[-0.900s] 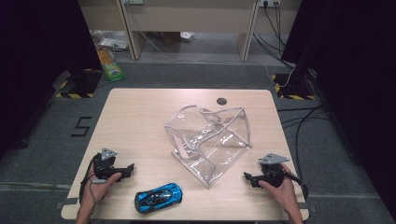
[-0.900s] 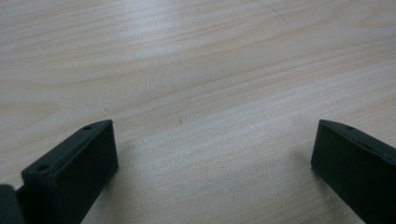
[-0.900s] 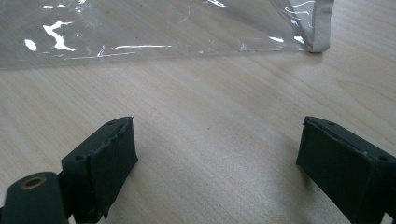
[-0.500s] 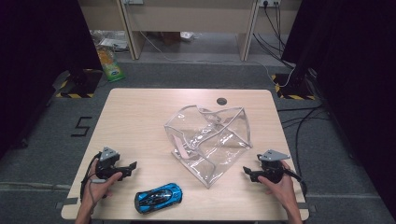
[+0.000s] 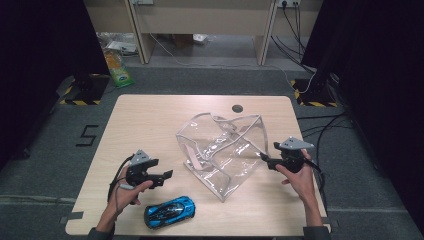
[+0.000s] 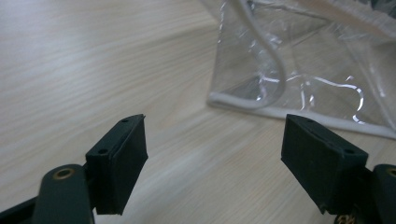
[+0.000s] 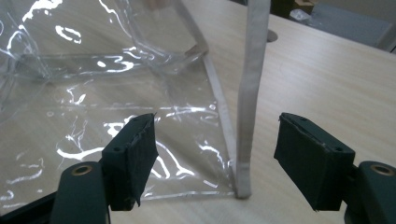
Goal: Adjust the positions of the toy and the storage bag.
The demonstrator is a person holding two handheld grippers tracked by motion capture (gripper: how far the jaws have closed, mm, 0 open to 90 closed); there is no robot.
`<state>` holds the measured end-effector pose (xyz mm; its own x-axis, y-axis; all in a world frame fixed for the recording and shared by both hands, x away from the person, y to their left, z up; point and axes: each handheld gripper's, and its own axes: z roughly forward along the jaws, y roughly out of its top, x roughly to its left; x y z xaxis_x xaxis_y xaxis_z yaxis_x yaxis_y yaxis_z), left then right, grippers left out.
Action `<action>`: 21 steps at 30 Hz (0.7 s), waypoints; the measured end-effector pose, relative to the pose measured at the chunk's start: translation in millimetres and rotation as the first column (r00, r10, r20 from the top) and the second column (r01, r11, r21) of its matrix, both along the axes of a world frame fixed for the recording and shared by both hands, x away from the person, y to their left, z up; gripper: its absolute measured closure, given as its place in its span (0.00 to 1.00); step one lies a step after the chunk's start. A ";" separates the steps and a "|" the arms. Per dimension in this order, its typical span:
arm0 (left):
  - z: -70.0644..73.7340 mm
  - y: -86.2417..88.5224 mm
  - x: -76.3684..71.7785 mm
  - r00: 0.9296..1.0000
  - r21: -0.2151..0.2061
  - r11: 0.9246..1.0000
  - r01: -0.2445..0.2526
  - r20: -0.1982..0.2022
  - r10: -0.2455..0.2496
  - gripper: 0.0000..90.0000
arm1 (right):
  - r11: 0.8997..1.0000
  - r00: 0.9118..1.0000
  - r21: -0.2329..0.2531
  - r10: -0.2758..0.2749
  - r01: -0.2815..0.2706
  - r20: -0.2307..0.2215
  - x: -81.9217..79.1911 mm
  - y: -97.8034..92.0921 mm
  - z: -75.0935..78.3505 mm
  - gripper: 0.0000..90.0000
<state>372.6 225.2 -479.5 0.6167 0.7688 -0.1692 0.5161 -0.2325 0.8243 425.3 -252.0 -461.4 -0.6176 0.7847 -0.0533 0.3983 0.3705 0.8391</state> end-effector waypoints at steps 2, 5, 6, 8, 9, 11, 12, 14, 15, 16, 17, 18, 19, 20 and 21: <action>2.7 -7.0 5.1 1.000 -0.016 1.000 0.016 0.002 -0.016 0.29 | 1.000 1.000 0.002 0.002 -0.002 0.005 4.5 1.1 4.2 0.36; 3.2 -16.1 14.0 1.000 -0.030 0.999 0.017 -0.006 -0.017 0.35 | 1.000 1.000 0.008 0.013 -0.013 0.016 11.0 3.6 8.3 0.39; 2.8 -19.1 16.8 1.000 -0.033 0.999 0.016 -0.009 -0.016 0.36 | 1.000 1.000 0.011 0.017 -0.017 0.018 13.0 4.6 9.3 0.41; 2.4 -22.4 19.2 1.000 -0.038 0.999 0.019 -0.014 -0.020 0.39 | 1.000 0.999 0.009 0.029 -0.030 0.024 16.7 7.2 10.9 0.45; 1.7 -28.9 23.5 0.999 -0.043 0.998 0.035 -0.014 -0.036 0.40 | 0.999 0.999 0.009 0.032 -0.032 0.024 18.3 8.8 11.6 0.46; 1.8 -35.1 27.8 0.999 -0.038 0.998 0.044 -0.021 -0.045 0.42 | 0.999 0.999 0.009 0.043 -0.043 0.027 22.2 11.7 13.1 0.49; 1.4 -37.9 30.2 0.999 -0.036 0.998 0.044 -0.024 -0.044 0.42 | 0.999 0.999 0.005 0.047 -0.047 0.024 24.6 12.7 13.6 0.49; -0.4 -42.7 35.7 0.998 -0.046 0.998 0.045 -0.034 -0.047 0.41 | 0.998 0.998 0.005 0.055 -0.055 0.021 29.9 14.5 13.9 0.49; -1.3 -44.4 38.1 0.998 -0.048 0.998 0.047 -0.034 -0.048 0.42 | 0.998 0.998 0.016 0.060 -0.060 0.016 31.8 15.7 13.7 0.50; -1.9 -45.9 40.1 0.998 -0.050 0.998 0.049 -0.027 -0.050 0.45 | 0.997 0.997 0.013 0.073 -0.073 0.013 33.6 16.6 13.8 0.50; -2.1 -47.0 41.8 0.998 -0.059 0.996 0.061 -0.020 -0.062 0.50 | 0.997 0.997 -0.001 0.077 -0.077 0.020 34.9 17.7 13.4 0.52; -1.2 -47.3 43.0 0.996 -0.079 0.993 0.083 -0.013 -0.084 0.54 | 0.997 0.996 -0.021 0.080 -0.079 0.027 35.6 18.1 13.4 0.54; 0.0 -48.1 43.5 0.997 -0.098 0.992 0.083 0.008 -0.083 0.64 | 0.996 0.996 -0.028 0.080 -0.079 0.033 36.0 18.0 13.7 0.57; 1.1 -48.7 44.3 0.996 -0.088 0.993 0.085 0.024 -0.083 0.69 | 0.997 0.997 -0.023 0.073 -0.072 0.035 35.6 17.5 13.9 0.61; 2.2 -49.3 45.0 0.995 -0.081 0.993 0.091 0.041 -0.088 0.73 | 0.997 0.997 -0.021 0.070 -0.069 0.034 35.5 15.9 14.2 0.66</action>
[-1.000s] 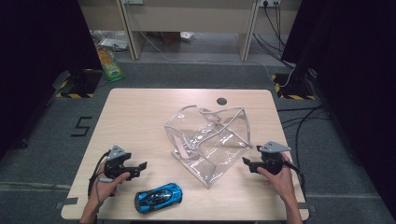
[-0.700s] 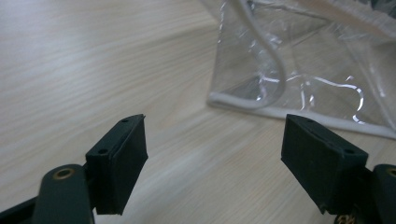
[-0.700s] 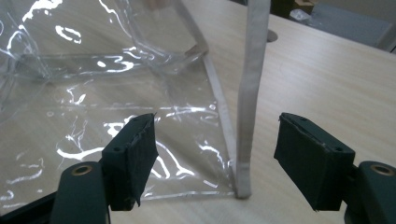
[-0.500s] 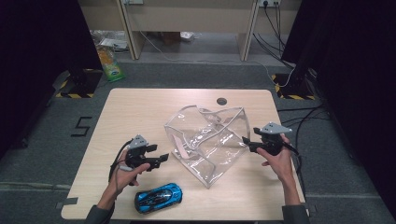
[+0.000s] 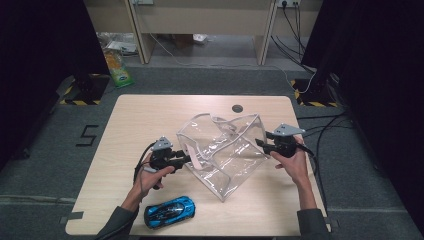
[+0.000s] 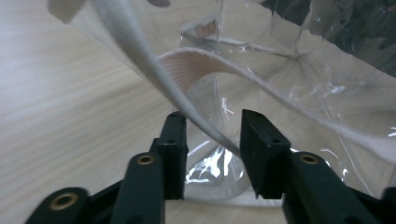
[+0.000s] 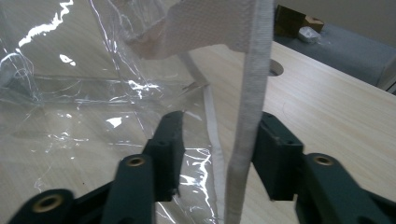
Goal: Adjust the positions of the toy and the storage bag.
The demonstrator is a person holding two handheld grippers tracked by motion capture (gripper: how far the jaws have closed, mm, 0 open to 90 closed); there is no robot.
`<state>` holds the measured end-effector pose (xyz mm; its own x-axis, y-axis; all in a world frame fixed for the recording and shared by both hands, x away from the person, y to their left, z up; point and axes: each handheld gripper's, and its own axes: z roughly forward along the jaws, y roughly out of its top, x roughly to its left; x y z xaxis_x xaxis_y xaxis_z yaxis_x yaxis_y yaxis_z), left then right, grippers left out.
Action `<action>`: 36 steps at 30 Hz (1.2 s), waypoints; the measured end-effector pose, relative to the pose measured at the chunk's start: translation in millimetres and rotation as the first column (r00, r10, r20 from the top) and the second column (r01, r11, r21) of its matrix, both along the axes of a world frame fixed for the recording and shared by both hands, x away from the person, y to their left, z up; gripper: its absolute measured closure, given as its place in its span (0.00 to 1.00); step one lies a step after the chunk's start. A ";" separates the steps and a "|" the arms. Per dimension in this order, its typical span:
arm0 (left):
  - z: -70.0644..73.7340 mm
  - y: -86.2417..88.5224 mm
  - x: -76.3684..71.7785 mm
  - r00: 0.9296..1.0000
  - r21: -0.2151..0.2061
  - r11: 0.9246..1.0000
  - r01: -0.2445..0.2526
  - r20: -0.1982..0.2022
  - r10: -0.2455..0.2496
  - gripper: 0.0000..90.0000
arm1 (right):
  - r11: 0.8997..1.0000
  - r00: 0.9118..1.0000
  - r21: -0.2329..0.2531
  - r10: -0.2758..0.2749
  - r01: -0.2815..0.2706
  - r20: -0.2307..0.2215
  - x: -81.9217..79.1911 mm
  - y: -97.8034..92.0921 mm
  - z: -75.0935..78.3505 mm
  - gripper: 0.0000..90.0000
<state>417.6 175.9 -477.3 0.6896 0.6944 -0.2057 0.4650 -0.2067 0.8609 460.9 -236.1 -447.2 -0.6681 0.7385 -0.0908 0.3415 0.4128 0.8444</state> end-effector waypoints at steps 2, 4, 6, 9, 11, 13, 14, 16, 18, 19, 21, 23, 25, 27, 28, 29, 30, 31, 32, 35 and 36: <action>2.1 0.0 1.3 1.000 -0.007 1.000 0.001 0.024 0.000 0.79 | 1.000 1.000 0.008 -0.002 0.002 0.011 -0.3 -3.1 -0.5 0.75; 4.1 1.2 2.5 0.999 -0.015 1.000 -0.015 0.049 0.016 0.84 | 1.000 1.000 0.013 -0.002 0.001 0.024 -2.6 -5.1 -0.9 0.82; 5.4 3.5 4.6 0.997 -0.011 0.999 -0.043 0.068 0.043 0.87 | 1.000 0.999 0.018 0.009 -0.010 0.035 -6.4 -5.0 -1.3 0.87; 5.7 8.4 11.0 0.996 -0.026 0.998 -0.063 0.069 0.065 0.91 | 0.999 0.998 0.021 0.030 -0.031 0.047 -11.9 -1.4 -2.6 0.91; 5.9 10.0 13.2 0.995 -0.030 0.997 -0.073 0.066 0.075 0.92 | 0.999 0.998 0.017 0.032 -0.033 0.050 -13.5 0.2 -2.5 0.92; 7.7 14.5 20.6 0.992 -0.026 0.994 -0.102 0.077 0.103 0.93 | 0.999 0.998 0.018 0.041 -0.042 0.053 -18.0 6.0 -2.4 0.94; 8.8 16.1 23.4 0.991 -0.024 0.994 -0.109 0.081 0.111 0.93 | 0.998 0.997 0.022 0.051 -0.052 0.058 -18.9 8.1 -3.0 0.94; 10.8 19.2 30.8 0.988 -0.016 0.993 -0.115 0.099 0.116 0.94 | 0.998 0.996 0.020 0.065 -0.066 0.063 -20.8 12.0 -3.5 0.94; 12.8 21.1 35.8 0.986 -0.009 0.990 -0.139 0.094 0.139 0.95 | 0.997 0.995 0.023 0.075 -0.076 0.066 -22.9 16.5 -4.2 0.95; 12.8 21.1 35.8 0.986 -0.009 0.990 -0.139 0.094 0.139 0.95 | 0.997 0.995 0.023 0.075 -0.076 0.066 -22.9 16.5 -4.2 0.95; 15.1 23.0 43.4 0.984 -0.010 0.988 -0.154 0.086 0.155 0.95 | 0.995 0.994 0.024 0.090 -0.092 0.069 -25.9 22.6 -5.1 0.95; 15.4 23.6 45.6 0.985 -0.008 0.988 -0.155 0.080 0.155 0.94 | 0.995 0.993 0.025 0.093 -0.095 0.070 -27.8 25.5 -5.4 0.96; 15.8 27.2 49.3 0.984 -0.030 0.985 -0.173 0.046 0.174 0.85 | 0.995 0.993 0.027 0.089 -0.092 0.077 -28.7 26.5 -6.8 0.96; 16.8 33.4 48.3 0.980 -0.049 0.980 -0.194 0.034 0.196 0.78 | 0.995 0.993 0.025 0.093 -0.095 0.076 -29.0 26.5 -6.7 0.96; 18.0 37.2 47.0 0.977 -0.066 0.975 -0.211 0.022 0.212 0.75 | 0.995 0.993 0.028 0.094 -0.096 0.076 -29.2 26.5 -6.7 0.96; 20.2 41.1 44.6 0.975 -0.084 0.971 -0.223 0.003 0.224 0.70 | 0.995 0.993 0.028 0.096 -0.098 0.076 -29.3 26.4 -6.6 0.96; 22.6 44.6 42.5 0.973 -0.100 0.968 -0.229 -0.004 0.230 0.68 | 0.995 0.992 0.027 0.098 -0.100 0.074 -29.5 26.2 -6.5 0.96; 25.8 47.5 39.0 0.971 -0.104 0.965 -0.239 -0.017 0.238 0.66 | 0.995 0.993 0.028 0.098 -0.100 0.071 -30.0 26.2 -6.5 0.96; 29.3 50.1 35.8 0.970 -0.105 0.964 -0.243 -0.020 0.243 0.65 | 0.994 0.992 0.026 0.101 -0.103 0.072 -30.0 26.0 -6.5 0.96; 39.8 52.2 24.6 0.974 -0.132 0.965 -0.225 -0.040 0.222 0.63 | 0.994 0.992 0.030 0.101 -0.104 0.069 -32.3 26.4 -6.9 0.97; 39.8 52.2 24.6 0.974 -0.132 0.965 -0.225 -0.040 0.222 0.62 | 0.994 0.992 0.030 0.101 -0.104 0.069 -32.3 26.4 -6.9 0.97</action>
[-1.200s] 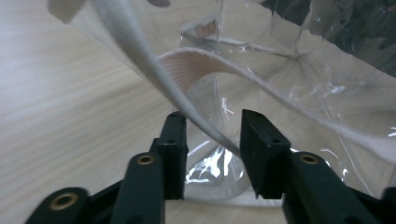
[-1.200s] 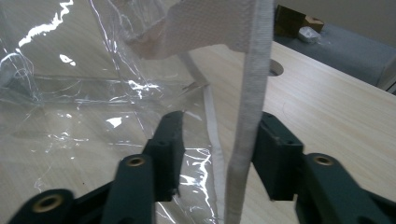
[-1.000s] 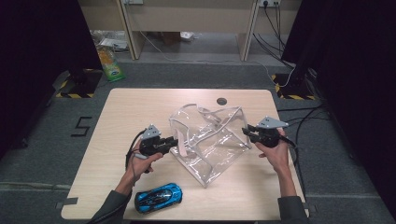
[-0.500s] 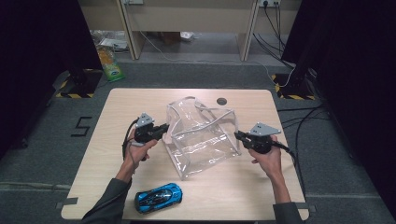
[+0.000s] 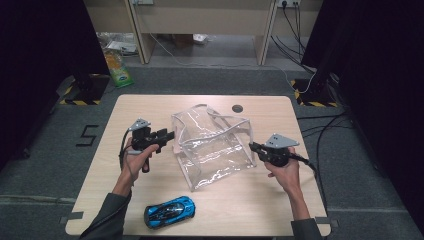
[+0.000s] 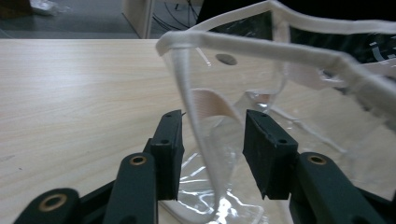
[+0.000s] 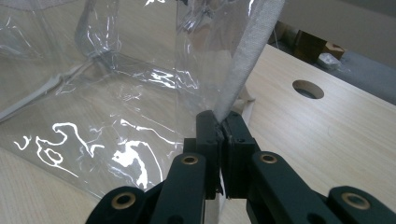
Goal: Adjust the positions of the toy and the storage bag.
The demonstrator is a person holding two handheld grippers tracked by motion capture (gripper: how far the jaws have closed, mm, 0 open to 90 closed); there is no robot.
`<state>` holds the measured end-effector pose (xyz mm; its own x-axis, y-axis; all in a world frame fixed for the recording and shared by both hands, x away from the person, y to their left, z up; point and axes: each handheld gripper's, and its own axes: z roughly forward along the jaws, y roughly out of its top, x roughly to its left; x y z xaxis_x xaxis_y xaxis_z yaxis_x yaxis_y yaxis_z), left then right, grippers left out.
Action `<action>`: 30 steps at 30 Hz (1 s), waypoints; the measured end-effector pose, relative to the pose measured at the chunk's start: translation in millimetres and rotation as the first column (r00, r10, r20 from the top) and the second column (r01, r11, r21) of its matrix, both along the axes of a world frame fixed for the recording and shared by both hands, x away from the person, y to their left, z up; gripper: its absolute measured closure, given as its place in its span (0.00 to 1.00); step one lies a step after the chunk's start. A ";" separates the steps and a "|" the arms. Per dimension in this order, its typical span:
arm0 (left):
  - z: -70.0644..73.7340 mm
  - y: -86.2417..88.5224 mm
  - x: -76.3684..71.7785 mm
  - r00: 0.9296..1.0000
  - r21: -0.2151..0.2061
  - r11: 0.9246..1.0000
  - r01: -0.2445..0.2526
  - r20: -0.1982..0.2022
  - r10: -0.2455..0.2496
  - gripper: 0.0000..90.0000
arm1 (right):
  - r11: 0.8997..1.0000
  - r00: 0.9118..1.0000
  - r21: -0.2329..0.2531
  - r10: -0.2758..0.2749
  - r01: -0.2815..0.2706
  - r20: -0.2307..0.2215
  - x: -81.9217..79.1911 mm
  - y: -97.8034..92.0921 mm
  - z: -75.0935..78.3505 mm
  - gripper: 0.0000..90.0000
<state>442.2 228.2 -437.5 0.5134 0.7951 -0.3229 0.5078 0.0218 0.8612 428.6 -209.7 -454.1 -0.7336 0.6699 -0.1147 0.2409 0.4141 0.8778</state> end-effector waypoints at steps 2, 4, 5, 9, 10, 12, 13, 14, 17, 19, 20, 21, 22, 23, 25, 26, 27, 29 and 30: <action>9.7 -2.6 -9.9 1.000 -0.029 0.999 0.020 -0.006 -0.020 0.59 | 1.000 1.000 -0.008 0.004 -0.004 0.007 -2.8 0.4 -0.8 0.97; 15.9 -4.0 -13.8 1.000 -0.061 0.998 0.024 -0.008 -0.024 0.57 | 1.000 1.000 -0.014 0.007 -0.007 0.012 -3.6 0.6 -1.2 0.97; 19.2 -5.0 -15.5 1.000 -0.057 0.998 0.022 -0.002 -0.022 0.56 | 1.000 1.000 -0.017 0.006 -0.005 0.009 -3.9 0.7 -1.1 0.97; 31.6 -9.6 -21.0 1.000 -0.082 0.996 0.031 0.005 -0.031 0.54 | 0.999 1.000 -0.033 0.009 -0.009 0.011 -3.4 1.4 -0.2 0.97; 34.0 -10.8 -21.9 0.999 -0.086 0.996 0.034 0.004 -0.034 0.53 | 0.999 1.000 -0.034 0.010 -0.010 0.010 -3.2 1.4 -0.1 0.97; 37.1 -13.4 -23.0 0.999 -0.096 0.995 0.035 -0.004 -0.036 0.52 | 0.999 1.000 -0.032 0.011 -0.011 0.010 -2.6 1.5 -0.4 0.97; 38.0 -14.9 -23.3 0.999 -0.104 0.994 0.036 -0.008 -0.037 0.52 | 0.999 1.000 -0.031 0.011 -0.011 0.005 -2.8 1.7 -0.4 0.97; 38.5 -16.4 -23.6 0.999 -0.108 0.993 0.036 -0.012 -0.038 0.51 | 0.999 1.000 -0.031 0.009 -0.009 0.003 -2.9 1.8 -0.4 0.97; 38.2 -22.7 -24.2 0.998 -0.101 0.994 0.045 -0.029 -0.048 0.51 | 0.999 1.000 -0.031 0.009 -0.009 -0.002 -2.6 1.5 -0.4 0.97; 35.0 -28.0 -24.2 0.997 -0.087 0.994 0.062 -0.044 -0.066 0.50 | 0.999 1.000 -0.031 0.010 -0.010 -0.002 -2.2 1.2 -0.5 0.97; 33.5 -30.5 -24.8 0.996 -0.102 0.992 0.072 -0.054 -0.078 0.51 | 0.999 1.000 -0.030 0.012 -0.012 -0.002 -2.0 1.1 -0.6 0.97; 32.3 -32.9 -25.9 0.994 -0.109 0.990 0.090 -0.055 -0.097 0.53 | 1.000 1.000 -0.027 0.013 -0.013 -0.003 -1.8 1.1 -0.6 0.96; 32.0 -35.5 -27.9 0.994 -0.089 0.991 0.099 -0.043 -0.103 0.59 | 1.000 1.000 -0.024 0.011 -0.011 -0.011 -1.7 0.8 -0.2 0.95; 32.8 -37.9 -30.1 0.996 -0.049 0.995 0.090 -0.014 -0.091 0.66 | 1.000 1.000 -0.014 0.005 -0.005 -0.021 -1.0 0.5 0.3 0.89; 35.3 -42.0 -33.1 0.996 0.038 0.996 0.080 0.039 -0.081 0.83 | 1.000 0.998 0.000 -0.030 0.030 -0.048 0.8 0.4 3.2 0.70; 36.2 -44.5 -34.0 0.995 0.070 0.994 0.079 0.058 -0.083 0.88 | 0.999 0.998 0.007 -0.039 0.040 -0.055 1.8 -0.5 7.3 0.63; 37.1 -46.8 -34.9 0.994 0.105 0.991 0.079 0.074 -0.087 0.91 | 0.998 0.997 0.036 -0.056 0.058 -0.051 2.5 -1.5 13.2 0.56; 38.8 -50.7 -36.3 0.991 0.149 0.986 0.076 0.094 -0.091 0.92 | 0.991 0.996 0.110 -0.069 0.075 -0.058 3.7 -4.7 31.5 0.46; 39.3 -51.6 -36.8 0.991 0.166 0.983 0.076 0.100 -0.093 0.93 | 0.988 0.997 0.137 -0.059 0.067 -0.057 4.1 -5.5 41.9 0.44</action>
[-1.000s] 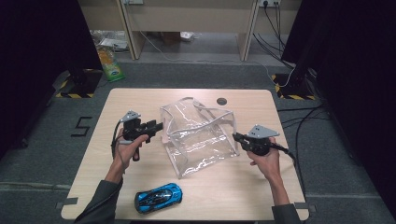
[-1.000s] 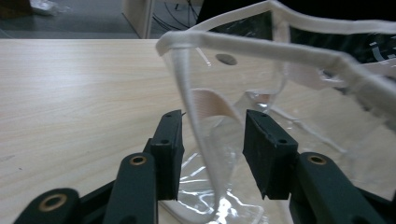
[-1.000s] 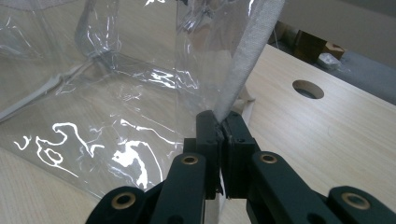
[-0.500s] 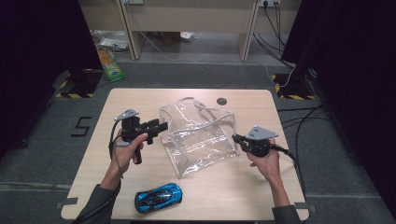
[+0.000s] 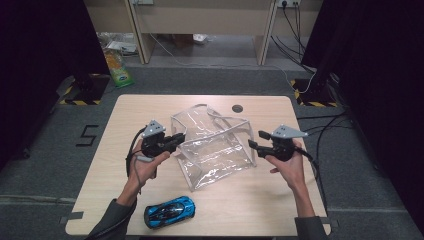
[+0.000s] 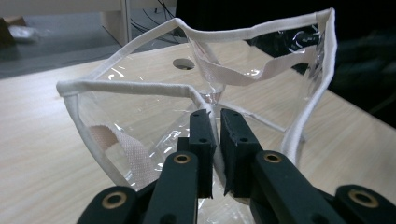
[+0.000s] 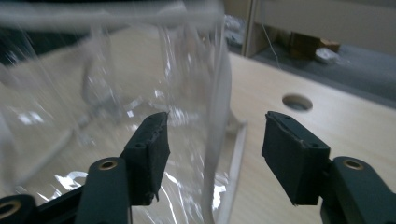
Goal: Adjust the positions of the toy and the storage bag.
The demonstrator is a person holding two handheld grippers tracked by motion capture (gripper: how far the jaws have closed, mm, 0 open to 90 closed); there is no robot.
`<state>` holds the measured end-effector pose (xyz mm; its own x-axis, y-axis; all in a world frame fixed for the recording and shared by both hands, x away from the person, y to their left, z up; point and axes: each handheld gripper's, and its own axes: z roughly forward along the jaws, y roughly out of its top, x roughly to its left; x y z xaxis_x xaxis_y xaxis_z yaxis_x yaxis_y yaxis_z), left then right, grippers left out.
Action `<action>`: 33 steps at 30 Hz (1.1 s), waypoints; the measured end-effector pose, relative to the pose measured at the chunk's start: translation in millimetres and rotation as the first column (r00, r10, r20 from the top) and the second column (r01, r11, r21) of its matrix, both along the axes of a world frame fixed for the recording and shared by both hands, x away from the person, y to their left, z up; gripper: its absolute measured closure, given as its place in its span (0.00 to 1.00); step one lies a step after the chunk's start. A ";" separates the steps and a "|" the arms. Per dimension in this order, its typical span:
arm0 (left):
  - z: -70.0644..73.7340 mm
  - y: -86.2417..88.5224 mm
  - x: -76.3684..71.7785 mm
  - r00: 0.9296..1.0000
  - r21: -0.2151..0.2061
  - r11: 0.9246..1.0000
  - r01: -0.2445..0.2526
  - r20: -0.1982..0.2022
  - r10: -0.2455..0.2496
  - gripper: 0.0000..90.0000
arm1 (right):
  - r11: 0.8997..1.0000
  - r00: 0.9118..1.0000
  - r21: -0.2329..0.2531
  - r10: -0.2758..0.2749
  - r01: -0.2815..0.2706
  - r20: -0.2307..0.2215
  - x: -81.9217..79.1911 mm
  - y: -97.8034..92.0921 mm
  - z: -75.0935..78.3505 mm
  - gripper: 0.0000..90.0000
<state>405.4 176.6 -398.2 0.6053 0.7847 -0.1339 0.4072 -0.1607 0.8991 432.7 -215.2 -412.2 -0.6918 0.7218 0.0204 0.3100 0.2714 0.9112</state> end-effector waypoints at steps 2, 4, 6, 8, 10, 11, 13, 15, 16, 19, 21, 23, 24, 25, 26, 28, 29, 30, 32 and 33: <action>-0.2 -1.0 -0.8 1.000 0.008 1.000 -0.005 0.010 0.005 0.93 | 1.000 1.000 0.027 0.001 -0.002 0.016 -0.1 1.2 20.6 0.42; -1.1 -1.0 -1.9 1.000 0.015 1.000 -0.006 0.018 0.006 0.93 | 0.999 1.000 0.042 0.002 -0.003 0.029 1.4 4.6 37.4 0.42; -2.0 -0.8 -2.9 1.000 0.017 1.000 -0.005 0.025 0.005 0.93 | 0.999 1.000 0.037 -0.009 0.008 0.015 6.3 10.1 48.0 0.42; -2.4 -1.1 -3.9 0.999 0.022 1.000 -0.005 0.032 0.004 0.93 | 0.999 1.000 0.023 -0.022 0.022 0.006 12.9 16.8 52.0 0.44; -2.6 -1.2 -4.2 0.999 0.027 1.000 -0.003 0.036 0.002 0.93 | 0.999 1.000 0.022 -0.023 0.024 -0.008 19.7 22.8 52.1 0.44; -2.8 -1.0 -4.6 0.999 0.031 1.000 0.000 0.039 -0.001 0.93 | 0.999 1.000 0.023 -0.025 0.026 -0.014 22.1 25.2 52.1 0.44; -2.9 -0.7 -4.7 0.999 0.035 0.999 0.003 0.041 -0.004 0.93 | 0.999 0.999 0.030 -0.030 0.031 -0.016 25.6 29.0 53.2 0.44; -3.2 -0.7 -4.7 0.999 0.035 0.999 0.003 0.042 -0.005 0.93 | 0.999 0.999 0.031 -0.035 0.036 -0.023 28.6 32.8 55.1 0.44; -3.2 -0.7 -4.7 0.999 0.035 0.999 0.003 0.042 -0.004 0.93 | 0.999 0.999 0.024 -0.045 0.046 -0.023 30.4 34.7 55.9 0.45; -3.4 -0.7 -4.9 0.999 0.035 0.999 0.003 0.043 -0.005 0.93 | 0.999 0.998 -0.005 -0.051 0.051 -0.034 35.7 40.9 57.2 0.47; -4.0 -0.9 -5.2 0.999 0.028 1.000 0.003 0.043 -0.005 0.93 | 0.998 0.998 -0.047 -0.048 0.046 -0.048 38.5 44.5 55.1 0.49; -5.0 -1.0 -6.1 0.999 0.027 1.000 0.003 0.046 -0.004 0.93 | 0.998 0.997 -0.050 -0.031 0.028 -0.070 38.3 45.9 52.5 0.52; -5.6 -0.9 -6.7 0.999 0.025 1.000 0.005 0.045 -0.006 0.93 | 0.998 0.996 -0.060 -0.026 0.020 -0.084 36.9 45.8 51.7 0.54; -6.3 -0.8 -7.3 0.999 0.022 1.000 0.008 0.046 -0.009 0.93 | 0.997 0.995 -0.078 -0.021 0.014 -0.099 35.5 45.4 50.8 0.54; -7.1 -0.7 -8.0 0.999 0.018 1.000 0.009 0.044 -0.009 0.93 | 0.996 0.994 -0.090 -0.022 0.012 -0.110 33.6 44.6 50.2 0.56; -9.5 -0.3 -9.8 0.999 0.015 1.000 0.013 0.041 -0.013 0.93 | 0.994 0.993 -0.106 -0.008 -0.005 -0.120 28.9 43.1 47.6 0.61; -11.4 -0.4 -11.0 0.999 0.013 1.000 0.017 0.038 -0.017 0.93 | 0.993 0.993 -0.121 -0.001 -0.014 -0.120 26.0 42.5 45.0 0.64; -14.1 -1.2 -12.7 0.999 0.009 1.000 0.021 0.033 -0.022 0.93 | 0.990 0.994 -0.142 -0.001 -0.015 -0.113 22.9 42.5 41.2 0.66; -21.2 -3.6 -16.8 0.999 0.043 0.999 0.023 0.027 -0.025 0.94 | 0.988 0.993 -0.152 0.014 -0.032 -0.118 15.8 43.1 30.9 0.69; -25.3 -4.2 -19.5 0.999 0.071 0.997 0.021 0.030 -0.023 0.94 | 0.988 0.993 -0.153 0.020 -0.038 -0.119 12.1 43.4 26.3 0.70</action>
